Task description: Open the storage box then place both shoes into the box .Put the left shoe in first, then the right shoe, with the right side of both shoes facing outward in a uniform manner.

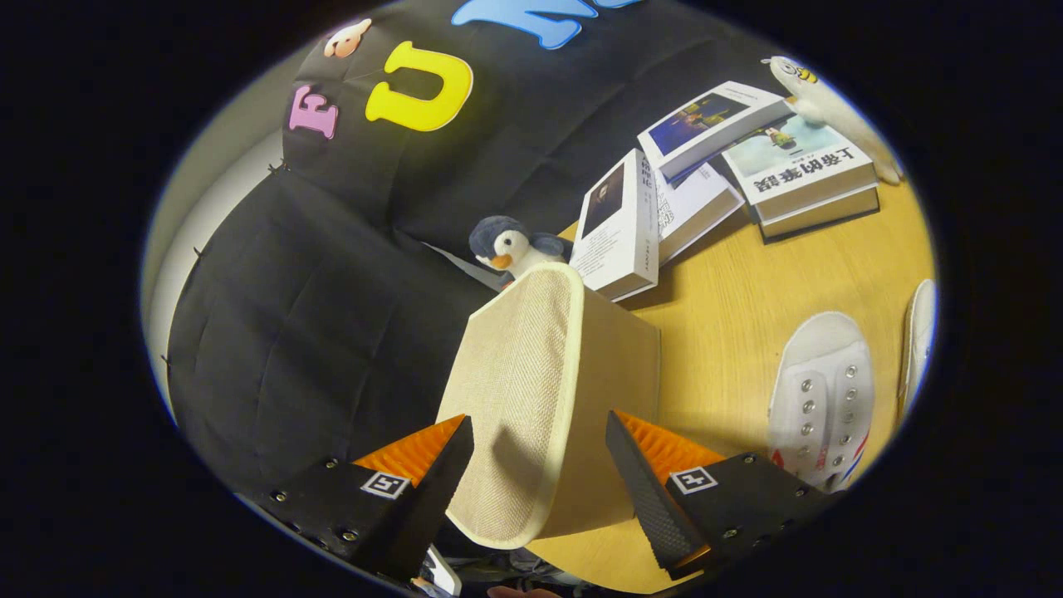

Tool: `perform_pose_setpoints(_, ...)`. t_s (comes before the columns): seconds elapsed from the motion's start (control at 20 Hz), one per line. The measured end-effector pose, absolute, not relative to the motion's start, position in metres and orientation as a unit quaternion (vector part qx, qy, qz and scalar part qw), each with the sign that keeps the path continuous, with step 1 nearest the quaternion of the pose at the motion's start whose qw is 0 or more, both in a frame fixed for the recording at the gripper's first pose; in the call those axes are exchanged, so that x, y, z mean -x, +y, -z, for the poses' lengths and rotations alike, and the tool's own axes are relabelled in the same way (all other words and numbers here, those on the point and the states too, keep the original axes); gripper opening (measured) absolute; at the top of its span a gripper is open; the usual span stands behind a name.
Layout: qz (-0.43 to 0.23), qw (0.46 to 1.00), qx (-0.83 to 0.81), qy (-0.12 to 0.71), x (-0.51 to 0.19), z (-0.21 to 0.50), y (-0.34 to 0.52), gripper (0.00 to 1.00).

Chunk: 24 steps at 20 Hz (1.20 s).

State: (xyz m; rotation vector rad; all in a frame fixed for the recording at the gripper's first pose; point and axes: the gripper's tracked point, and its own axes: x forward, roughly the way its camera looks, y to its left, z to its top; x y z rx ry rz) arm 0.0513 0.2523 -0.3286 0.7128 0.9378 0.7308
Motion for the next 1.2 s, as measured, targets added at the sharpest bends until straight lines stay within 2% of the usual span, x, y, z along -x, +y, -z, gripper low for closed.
perform_pose_setpoints(0.15,-0.342,0.753,-0.340,0.447,-0.047,0.332,0.264,0.97)
perform_pose_setpoints(0.2,-0.341,0.749,-0.344,0.451,-0.048,0.333,0.266,0.84)
perform_pose_setpoints(0.25,-0.341,0.745,-0.352,0.453,-0.047,0.330,0.266,0.82)
perform_pose_setpoints(0.3,-0.341,0.739,-0.361,0.456,-0.047,0.326,0.268,0.71)
perform_pose_setpoints(0.35,-0.336,0.740,-0.364,0.455,-0.047,0.322,0.264,0.67)
perform_pose_setpoints(0.5,-0.321,0.736,-0.377,0.461,-0.052,0.315,0.259,0.21)
perform_pose_setpoints(0.65,-0.332,0.743,-0.362,0.455,-0.051,0.304,0.258,0.21)
perform_pose_setpoints(0.7,-0.337,0.745,-0.355,0.454,-0.050,0.297,0.261,0.07)
perform_pose_setpoints(1.2,-0.419,0.768,-0.292,0.386,-0.042,0.192,0.321,0.09)
